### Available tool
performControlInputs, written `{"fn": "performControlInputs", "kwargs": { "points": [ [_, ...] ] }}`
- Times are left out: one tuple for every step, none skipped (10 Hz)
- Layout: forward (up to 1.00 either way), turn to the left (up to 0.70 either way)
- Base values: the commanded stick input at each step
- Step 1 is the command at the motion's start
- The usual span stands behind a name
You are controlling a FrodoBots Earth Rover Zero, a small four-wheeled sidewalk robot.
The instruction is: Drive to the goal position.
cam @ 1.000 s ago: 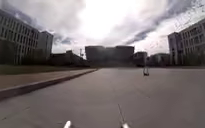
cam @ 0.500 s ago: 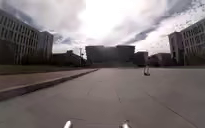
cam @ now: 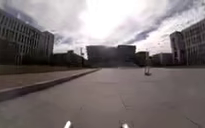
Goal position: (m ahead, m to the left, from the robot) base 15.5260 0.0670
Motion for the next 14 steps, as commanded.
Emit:
{"fn": "performControlInputs", "kwargs": {
  "points": [
    [1.00,0.00],
    [1.00,0.00],
    [1.00,0.00],
    [1.00,0.00],
    [1.00,0.00],
    [1.00,0.00],
    [1.00,0.00],
    [1.00,0.00],
    [1.00,0.00],
    [1.00,0.00],
    [1.00,0.00],
    [1.00,0.00],
    [1.00,0.00],
    [1.00,0.00]
  ]
}}
